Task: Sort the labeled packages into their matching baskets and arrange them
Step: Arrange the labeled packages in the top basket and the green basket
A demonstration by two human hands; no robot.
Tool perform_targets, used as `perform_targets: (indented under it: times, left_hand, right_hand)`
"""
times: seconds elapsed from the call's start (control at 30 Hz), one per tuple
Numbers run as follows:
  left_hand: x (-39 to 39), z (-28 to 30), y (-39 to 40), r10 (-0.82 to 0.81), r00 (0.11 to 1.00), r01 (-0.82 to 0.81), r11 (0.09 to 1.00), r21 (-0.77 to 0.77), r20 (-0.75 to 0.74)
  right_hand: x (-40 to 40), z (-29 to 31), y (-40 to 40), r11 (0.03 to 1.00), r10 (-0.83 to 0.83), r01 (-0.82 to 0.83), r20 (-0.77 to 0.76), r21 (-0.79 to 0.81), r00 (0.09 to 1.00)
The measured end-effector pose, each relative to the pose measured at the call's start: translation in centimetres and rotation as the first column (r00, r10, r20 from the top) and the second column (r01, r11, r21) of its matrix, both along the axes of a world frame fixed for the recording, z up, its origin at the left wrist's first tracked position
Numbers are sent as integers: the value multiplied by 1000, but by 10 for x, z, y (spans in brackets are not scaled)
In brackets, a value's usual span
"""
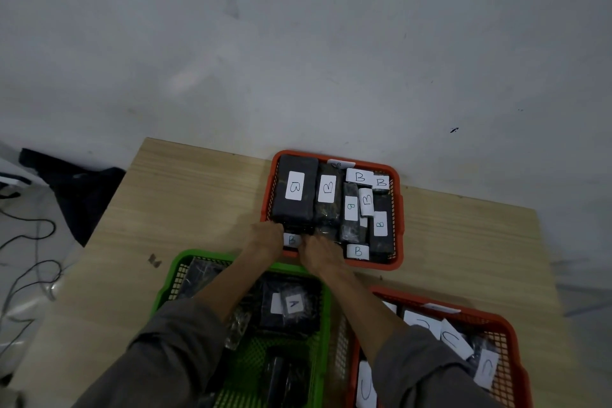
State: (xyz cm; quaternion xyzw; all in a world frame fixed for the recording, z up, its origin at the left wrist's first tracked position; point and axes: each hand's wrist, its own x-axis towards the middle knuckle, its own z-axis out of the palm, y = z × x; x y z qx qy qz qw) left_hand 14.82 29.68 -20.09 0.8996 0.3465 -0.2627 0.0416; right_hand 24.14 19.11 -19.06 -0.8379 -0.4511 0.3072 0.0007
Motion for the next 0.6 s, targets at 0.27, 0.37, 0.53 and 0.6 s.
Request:
perform_targets:
  times: [0.27, 0.37, 0.53, 0.6]
  left_hand:
    - [12, 2, 6, -58, 995, 51, 996, -74, -86]
    - [4, 6, 3, -9, 1000, 9, 997, -71, 13]
    - [-21, 16, -6, 33, 974, -18, 997, -69, 224]
    - [-31, 21, -10, 29, 955, -8, 997, -74, 295]
  right_hand:
    - [4, -2, 11, 990, 29, -29, 0, -138, 1000]
    - [4, 0, 4, 999, 11, -11, 2, -43, 1000]
    - [2, 7, -13, 992, -26, 25, 4, 123, 1000]
    - [1, 11, -21, 986, -16, 14, 10, 169, 1000]
